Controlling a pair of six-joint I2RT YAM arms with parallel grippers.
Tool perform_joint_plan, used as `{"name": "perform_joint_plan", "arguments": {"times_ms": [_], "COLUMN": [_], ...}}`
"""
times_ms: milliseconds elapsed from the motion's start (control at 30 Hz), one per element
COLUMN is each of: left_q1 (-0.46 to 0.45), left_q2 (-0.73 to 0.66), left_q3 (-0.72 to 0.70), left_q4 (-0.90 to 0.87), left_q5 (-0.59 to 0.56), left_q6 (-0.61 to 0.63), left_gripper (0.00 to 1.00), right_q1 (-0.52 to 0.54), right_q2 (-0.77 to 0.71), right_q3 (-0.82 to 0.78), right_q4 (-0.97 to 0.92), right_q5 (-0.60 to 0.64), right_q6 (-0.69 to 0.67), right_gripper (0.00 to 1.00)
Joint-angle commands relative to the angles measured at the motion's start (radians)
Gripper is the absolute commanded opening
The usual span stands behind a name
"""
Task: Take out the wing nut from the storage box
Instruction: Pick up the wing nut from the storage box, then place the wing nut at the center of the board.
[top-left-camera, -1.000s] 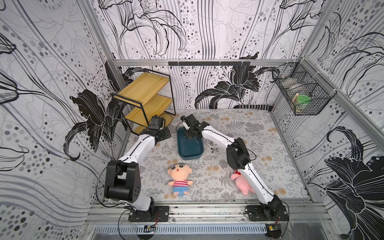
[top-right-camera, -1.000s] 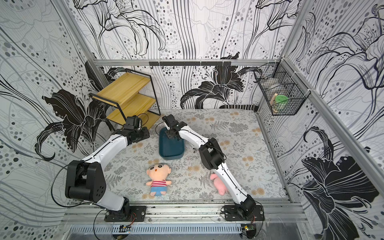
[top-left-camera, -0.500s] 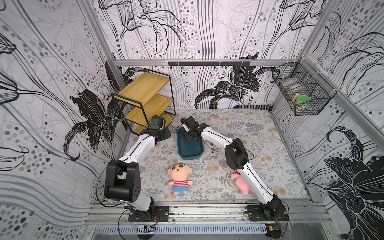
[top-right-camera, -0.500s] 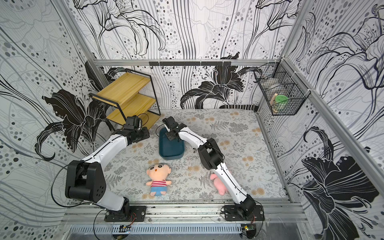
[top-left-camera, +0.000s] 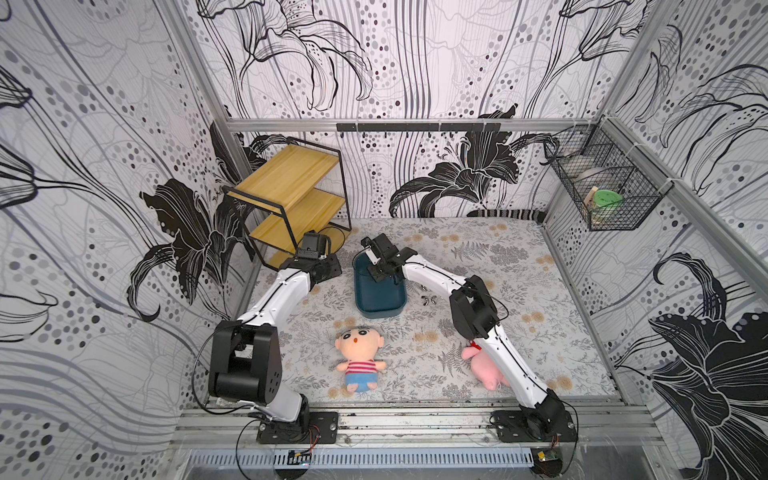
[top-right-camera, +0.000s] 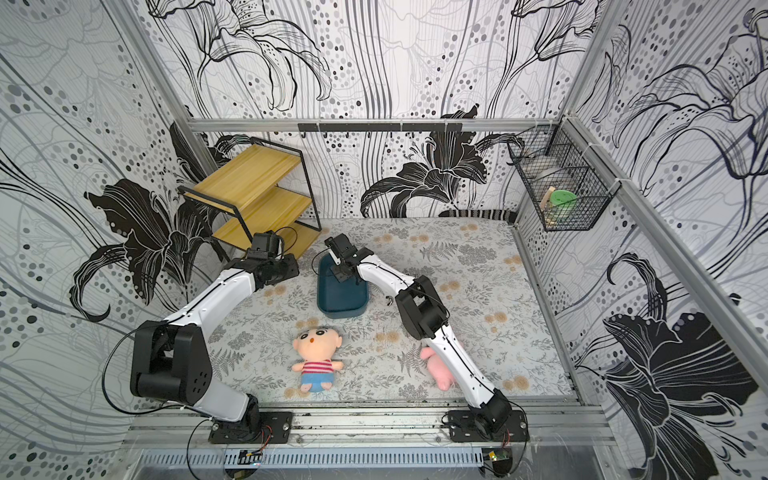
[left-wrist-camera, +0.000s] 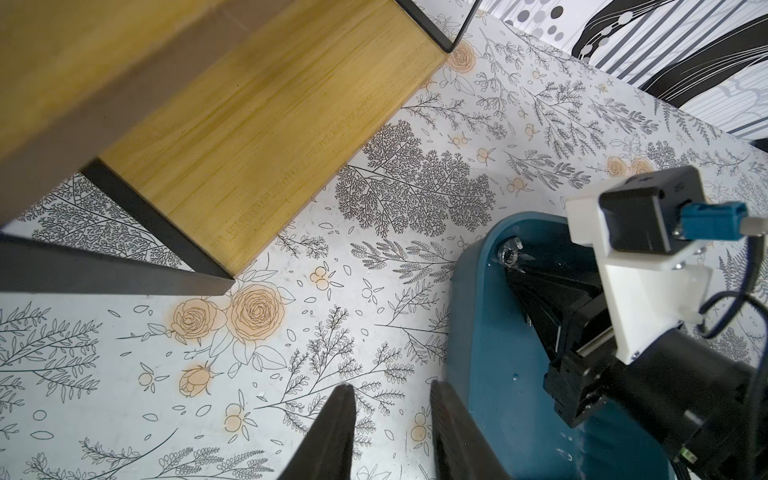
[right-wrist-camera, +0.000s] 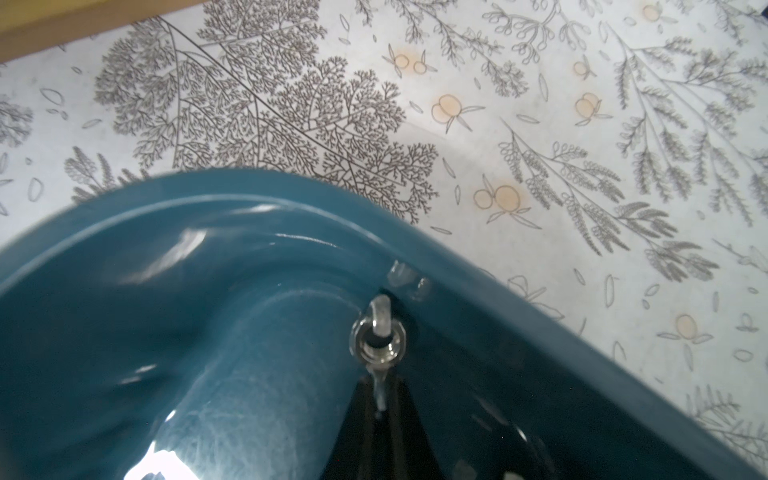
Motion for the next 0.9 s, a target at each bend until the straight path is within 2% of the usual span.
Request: {"name": "perform_joint_plan", "arguments": {"times_ms": [0,467,633,867], "left_q1": [-0.001,-0.010,-0.023,-0.068], "left_q2": [-0.001,-0.007,-0.004,0.018], "left_q3": [0.008,0.006,0.012,0.059], "left_q4": [0.016,0.021,0.019,-0.004], "left_q5": [0.004,0.009,0.006,-0.039], "left_q6": [0.005,-0.004,-0.006,0.002], "left_gripper": [0.37,0.37,0.37,0.37], "right_q1": [0.000,0.000,0.000,-0.039], "right_q2": [-0.063,-0.295,-0.377,-0.571], "right_q3": [-0.047,-0.224,-0.267,-0.442], "right_q4": [-0.017,0.035,-0.006,-0.038], "right_q5": [-0.010,-0.032,-0.046,-0.057], "right_q6": [-0.011,0.009,0.025,0.073], "right_gripper": [0.03,0.00,0.00,0.00]}}
